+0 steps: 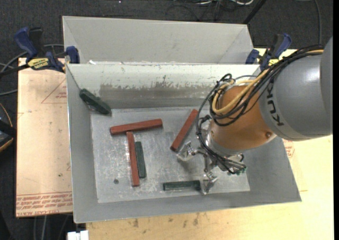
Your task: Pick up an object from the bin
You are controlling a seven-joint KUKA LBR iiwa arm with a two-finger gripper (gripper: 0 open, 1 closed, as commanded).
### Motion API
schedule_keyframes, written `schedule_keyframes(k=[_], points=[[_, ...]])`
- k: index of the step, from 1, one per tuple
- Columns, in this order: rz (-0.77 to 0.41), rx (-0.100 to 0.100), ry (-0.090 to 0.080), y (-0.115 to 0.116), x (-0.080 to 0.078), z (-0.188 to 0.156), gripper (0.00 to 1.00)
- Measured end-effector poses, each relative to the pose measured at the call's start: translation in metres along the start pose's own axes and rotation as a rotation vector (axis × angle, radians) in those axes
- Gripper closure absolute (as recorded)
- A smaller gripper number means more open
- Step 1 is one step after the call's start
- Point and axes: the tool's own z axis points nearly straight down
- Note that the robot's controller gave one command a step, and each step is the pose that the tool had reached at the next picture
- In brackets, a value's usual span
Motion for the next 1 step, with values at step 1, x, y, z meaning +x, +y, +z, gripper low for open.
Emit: schedule_keyframes(k=[1], points=[[-0.11, -0.008, 0.006, 0.0463, -0.0126, -0.0003, 1.0]])
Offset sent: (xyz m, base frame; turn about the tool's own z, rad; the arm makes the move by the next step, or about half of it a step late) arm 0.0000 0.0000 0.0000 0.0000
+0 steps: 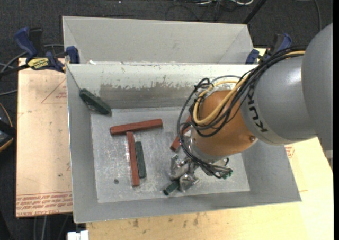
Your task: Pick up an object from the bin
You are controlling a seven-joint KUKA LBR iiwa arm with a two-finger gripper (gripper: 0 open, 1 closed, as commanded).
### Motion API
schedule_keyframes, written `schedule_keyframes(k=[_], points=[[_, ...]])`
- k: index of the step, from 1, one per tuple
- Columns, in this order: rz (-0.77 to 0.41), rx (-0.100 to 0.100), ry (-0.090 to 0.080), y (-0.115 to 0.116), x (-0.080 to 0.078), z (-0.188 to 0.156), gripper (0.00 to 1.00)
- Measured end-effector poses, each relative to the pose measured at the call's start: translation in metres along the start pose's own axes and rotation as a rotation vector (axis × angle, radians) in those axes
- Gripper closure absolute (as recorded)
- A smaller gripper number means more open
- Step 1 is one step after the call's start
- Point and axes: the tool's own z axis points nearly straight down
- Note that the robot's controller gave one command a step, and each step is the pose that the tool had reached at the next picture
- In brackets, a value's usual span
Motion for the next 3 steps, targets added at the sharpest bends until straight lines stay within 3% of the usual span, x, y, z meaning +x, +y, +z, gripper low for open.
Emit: schedule_keyframes(k=[3], points=[[0.0, 0.0, 0.0, 0.0001, 0.0, 0.0, 1.0]])
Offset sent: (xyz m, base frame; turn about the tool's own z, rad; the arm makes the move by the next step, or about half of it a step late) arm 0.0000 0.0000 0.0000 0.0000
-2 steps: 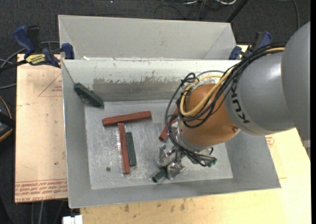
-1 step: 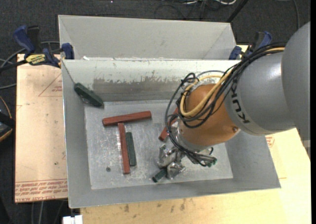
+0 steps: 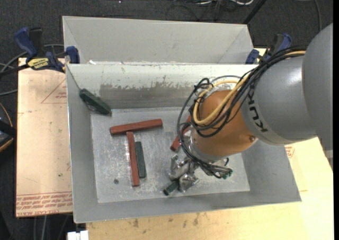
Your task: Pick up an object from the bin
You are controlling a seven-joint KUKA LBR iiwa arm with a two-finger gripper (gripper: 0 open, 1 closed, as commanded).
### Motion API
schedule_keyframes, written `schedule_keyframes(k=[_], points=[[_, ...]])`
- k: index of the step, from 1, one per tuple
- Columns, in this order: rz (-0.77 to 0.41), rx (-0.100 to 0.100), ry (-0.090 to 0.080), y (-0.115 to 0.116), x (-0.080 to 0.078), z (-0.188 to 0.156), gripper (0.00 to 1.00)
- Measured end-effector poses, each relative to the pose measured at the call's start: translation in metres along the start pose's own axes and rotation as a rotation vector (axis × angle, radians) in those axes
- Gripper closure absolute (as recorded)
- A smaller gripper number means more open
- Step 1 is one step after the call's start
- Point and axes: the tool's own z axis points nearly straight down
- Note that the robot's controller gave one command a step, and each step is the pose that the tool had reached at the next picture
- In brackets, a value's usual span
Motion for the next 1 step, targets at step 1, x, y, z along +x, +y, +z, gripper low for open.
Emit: schedule_keyframes(k=[1], points=[[0.0, 0.0, 0.0, 0.0, 0.0, 0.0, 1.0]])
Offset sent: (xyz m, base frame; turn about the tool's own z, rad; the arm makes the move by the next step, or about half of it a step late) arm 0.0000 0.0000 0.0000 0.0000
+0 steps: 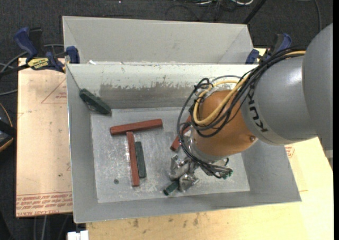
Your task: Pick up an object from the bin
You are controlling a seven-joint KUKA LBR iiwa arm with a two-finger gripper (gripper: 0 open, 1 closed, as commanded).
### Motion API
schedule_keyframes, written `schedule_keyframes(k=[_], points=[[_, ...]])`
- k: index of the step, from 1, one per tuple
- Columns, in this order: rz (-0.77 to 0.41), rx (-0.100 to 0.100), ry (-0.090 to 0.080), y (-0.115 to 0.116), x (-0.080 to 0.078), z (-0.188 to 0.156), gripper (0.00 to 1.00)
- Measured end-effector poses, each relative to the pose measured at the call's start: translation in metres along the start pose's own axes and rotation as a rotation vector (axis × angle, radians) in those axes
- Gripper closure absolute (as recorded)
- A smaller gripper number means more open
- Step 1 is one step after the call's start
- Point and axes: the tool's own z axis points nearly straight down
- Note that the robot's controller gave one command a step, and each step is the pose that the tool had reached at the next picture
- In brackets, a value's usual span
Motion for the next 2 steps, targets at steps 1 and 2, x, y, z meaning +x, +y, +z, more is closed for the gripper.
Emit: schedule_keyframes(k=[1, 2], points=[[0.0, 0.0, 0.0, 0.0, 0.0, 0.0, 1.0], [0.0, 0.0, 0.0, 0.0, 0.0, 0.0, 1.0]])
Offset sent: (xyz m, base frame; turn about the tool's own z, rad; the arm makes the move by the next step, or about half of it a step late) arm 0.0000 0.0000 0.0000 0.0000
